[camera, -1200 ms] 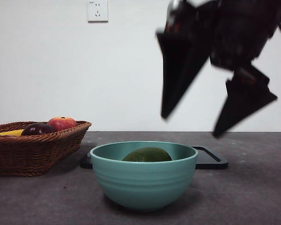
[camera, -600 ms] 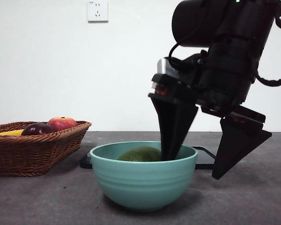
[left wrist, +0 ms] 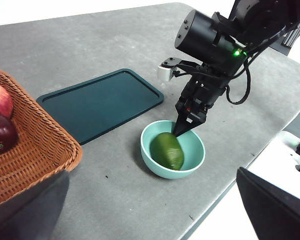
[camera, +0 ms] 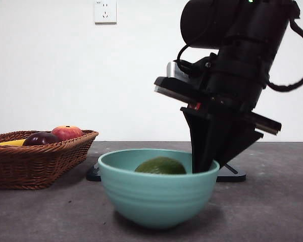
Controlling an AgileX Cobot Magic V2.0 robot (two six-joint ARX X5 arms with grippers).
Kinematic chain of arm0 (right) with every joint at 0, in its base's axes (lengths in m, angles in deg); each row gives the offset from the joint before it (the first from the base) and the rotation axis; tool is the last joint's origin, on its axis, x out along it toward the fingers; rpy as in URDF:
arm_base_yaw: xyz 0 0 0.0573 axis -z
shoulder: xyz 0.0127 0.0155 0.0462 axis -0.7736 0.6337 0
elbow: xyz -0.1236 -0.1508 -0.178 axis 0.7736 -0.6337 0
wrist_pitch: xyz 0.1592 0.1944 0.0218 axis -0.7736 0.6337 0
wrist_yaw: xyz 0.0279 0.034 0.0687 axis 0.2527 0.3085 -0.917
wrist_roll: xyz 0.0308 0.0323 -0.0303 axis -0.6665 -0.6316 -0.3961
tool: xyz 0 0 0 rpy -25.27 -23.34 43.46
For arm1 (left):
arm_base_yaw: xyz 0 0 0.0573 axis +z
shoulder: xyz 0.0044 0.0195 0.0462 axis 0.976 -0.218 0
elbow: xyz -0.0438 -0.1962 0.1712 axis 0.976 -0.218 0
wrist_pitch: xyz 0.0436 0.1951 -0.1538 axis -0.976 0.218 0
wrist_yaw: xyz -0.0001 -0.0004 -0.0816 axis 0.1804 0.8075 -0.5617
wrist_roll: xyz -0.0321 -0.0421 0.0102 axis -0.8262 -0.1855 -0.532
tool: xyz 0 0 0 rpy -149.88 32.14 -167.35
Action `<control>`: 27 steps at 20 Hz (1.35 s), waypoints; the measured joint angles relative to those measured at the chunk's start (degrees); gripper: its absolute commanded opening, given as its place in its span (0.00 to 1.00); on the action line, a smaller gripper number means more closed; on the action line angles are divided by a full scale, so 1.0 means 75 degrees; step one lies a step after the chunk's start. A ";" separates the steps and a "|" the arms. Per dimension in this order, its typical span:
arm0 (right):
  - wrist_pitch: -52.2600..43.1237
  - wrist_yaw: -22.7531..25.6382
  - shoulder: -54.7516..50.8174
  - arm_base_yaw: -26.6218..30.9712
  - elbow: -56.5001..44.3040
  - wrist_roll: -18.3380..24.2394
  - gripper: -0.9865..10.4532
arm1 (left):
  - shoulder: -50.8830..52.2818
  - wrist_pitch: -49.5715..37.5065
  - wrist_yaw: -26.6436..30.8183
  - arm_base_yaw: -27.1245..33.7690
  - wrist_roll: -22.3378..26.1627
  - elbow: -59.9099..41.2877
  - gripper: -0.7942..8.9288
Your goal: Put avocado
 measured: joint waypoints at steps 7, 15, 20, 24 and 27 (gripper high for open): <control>0.1597 0.0341 0.0527 0.0551 0.2544 -0.0137 0.09 | 0.0000 0.0000 0.0000 0.0000 0.0000 0.0000 0.66; 0.1990 0.1000 0.2786 0.1614 0.5228 -0.0146 0.09 | 0.0000 0.0000 0.0000 0.0000 -0.0003 0.0000 0.66; 0.1743 0.0950 0.3829 0.1897 0.5537 -0.0131 0.09 | 0.0000 0.0003 0.0000 0.0000 -0.0003 0.0000 0.66; 0.1746 0.0941 0.3867 0.1920 0.5543 -0.0114 0.29 | 0.0000 0.0000 0.0003 0.0000 -0.0003 0.0000 0.66; 0.2107 0.1443 0.3867 0.1988 0.5744 -0.0114 0.44 | 0.0000 0.0000 0.0003 0.0000 -0.0003 0.0000 0.66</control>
